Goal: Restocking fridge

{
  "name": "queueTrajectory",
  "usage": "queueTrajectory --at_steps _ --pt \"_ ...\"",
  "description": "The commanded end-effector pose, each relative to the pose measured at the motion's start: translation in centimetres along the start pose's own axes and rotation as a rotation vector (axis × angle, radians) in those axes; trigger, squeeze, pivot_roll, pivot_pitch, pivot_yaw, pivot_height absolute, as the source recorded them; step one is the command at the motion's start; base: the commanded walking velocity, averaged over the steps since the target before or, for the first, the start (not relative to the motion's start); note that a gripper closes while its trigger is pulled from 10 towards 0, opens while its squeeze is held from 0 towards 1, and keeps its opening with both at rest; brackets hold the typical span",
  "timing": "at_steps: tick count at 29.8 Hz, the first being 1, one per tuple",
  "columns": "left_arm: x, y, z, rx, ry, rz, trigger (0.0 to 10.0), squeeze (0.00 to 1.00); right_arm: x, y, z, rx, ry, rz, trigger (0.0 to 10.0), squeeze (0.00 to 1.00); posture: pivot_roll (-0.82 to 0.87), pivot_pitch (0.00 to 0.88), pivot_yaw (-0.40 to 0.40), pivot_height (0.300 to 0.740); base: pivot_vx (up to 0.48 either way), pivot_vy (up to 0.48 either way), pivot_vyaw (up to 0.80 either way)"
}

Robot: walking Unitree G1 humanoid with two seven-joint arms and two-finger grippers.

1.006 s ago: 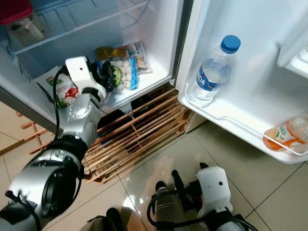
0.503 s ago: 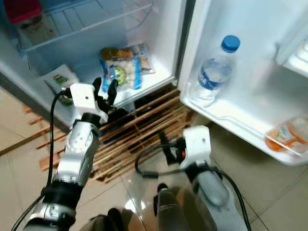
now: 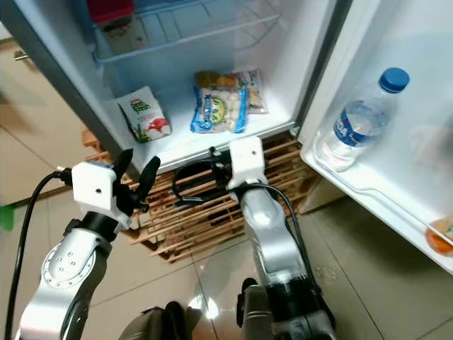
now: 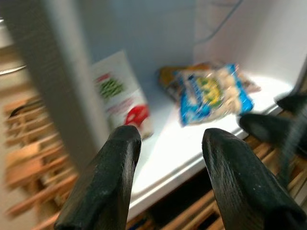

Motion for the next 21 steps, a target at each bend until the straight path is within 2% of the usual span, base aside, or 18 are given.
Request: queueTrajectory --at_steps 1,2,7,9,16,21 --pt "0.7 -0.9 -0.1 0.033 -0.024 0.068 10.0 0.0 -0.1 -0.6 0.3 0.006 -0.007 0.01 10.0 0.0 -0.08 0.241 0.044 0.736 0.0 0.0 0.0" --pt "1.5 -1.7 -0.4 0.081 -0.048 0.133 10.0 0.0 -0.7 -0.5 0.1 0.03 -0.033 0.002 10.0 0.0 -0.07 0.24 0.043 0.736 0.0 0.0 0.0" --pt "2.8 -2.2 0.0 0.052 -0.051 0.19 10.0 0.0 -1.7 -0.3 -0.8 0.098 -0.119 -0.012 10.0 0.0 -0.05 0.237 0.037 0.736 0.0 0.0 0.0" --pt "3.6 -2.3 0.9 0.067 -0.018 0.223 10.0 0.0 -2.2 -0.4 -1.6 0.131 -0.182 -0.009 10.0 0.0 -0.04 0.238 0.034 0.736 0.0 0.0 0.0" --pt "3.9 -2.5 1.2 0.099 0.003 0.262 10.0 0.0 -3.3 -0.4 -3.2 0.128 -0.348 0.032 10.0 0.0 -0.04 0.239 0.026 0.736 0.0 0.0 0.0" --pt "3.9 -2.5 1.1 0.102 -0.001 0.27 10.0 0.0 -3.6 -0.5 -3.7 0.143 -0.408 0.055 10.0 0.0 -0.04 0.242 0.026 0.736 0.0 0.0 0.0"
Point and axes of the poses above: a point about 5 cm out from each wrist's last joint towards the gripper, its own x axis pointing back from the gripper into the wrist, its own y axis along the axis of the wrist's last joint, z = x × y, the point moved 2 cm from there along -x, pointing out of the wrist towards the gripper, and after that the axes turned 5 degrees about x, right-handed, at the moved point
